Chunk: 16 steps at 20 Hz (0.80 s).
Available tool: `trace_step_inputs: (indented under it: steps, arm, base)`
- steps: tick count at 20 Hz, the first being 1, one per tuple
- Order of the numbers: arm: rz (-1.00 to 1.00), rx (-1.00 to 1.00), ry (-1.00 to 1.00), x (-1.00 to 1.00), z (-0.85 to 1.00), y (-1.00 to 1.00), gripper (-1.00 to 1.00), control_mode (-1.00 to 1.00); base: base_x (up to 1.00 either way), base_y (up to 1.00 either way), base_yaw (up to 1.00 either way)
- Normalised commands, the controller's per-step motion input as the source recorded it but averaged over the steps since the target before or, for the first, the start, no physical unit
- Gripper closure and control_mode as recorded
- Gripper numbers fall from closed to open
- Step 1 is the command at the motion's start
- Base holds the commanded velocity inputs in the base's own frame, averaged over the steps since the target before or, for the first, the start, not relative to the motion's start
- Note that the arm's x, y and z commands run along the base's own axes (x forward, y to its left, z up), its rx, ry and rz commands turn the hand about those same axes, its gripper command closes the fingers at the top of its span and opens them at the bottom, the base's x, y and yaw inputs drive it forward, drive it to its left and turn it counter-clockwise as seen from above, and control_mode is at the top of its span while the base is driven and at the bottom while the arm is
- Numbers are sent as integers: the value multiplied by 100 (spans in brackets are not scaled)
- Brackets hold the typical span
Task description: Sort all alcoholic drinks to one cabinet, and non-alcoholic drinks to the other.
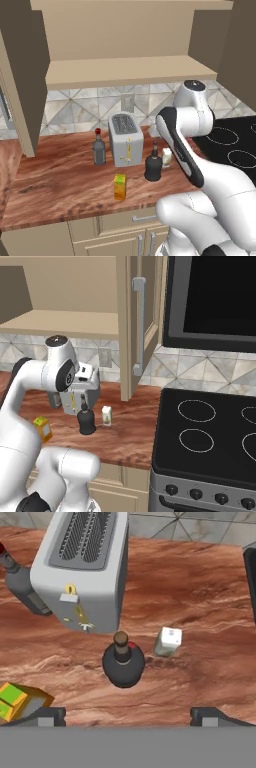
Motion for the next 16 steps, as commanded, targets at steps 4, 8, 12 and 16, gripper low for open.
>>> trace_step_inputs:
  steps: [4, 8, 12, 16]
  arm:
    - [0, 0, -9, 0, -12, 14, -100, -100]
    - [0, 0, -5, 0, -11, 12, -100, -100]
    - [0, 0, -5, 3, -13, 6, -100, -100]
    - [0, 0, -6, 7, -14, 0, -100, -100]
  base:
    - [0, 0, 0]
    - [0, 0, 0]
    - [0, 0, 0]
    - [0, 0, 0]
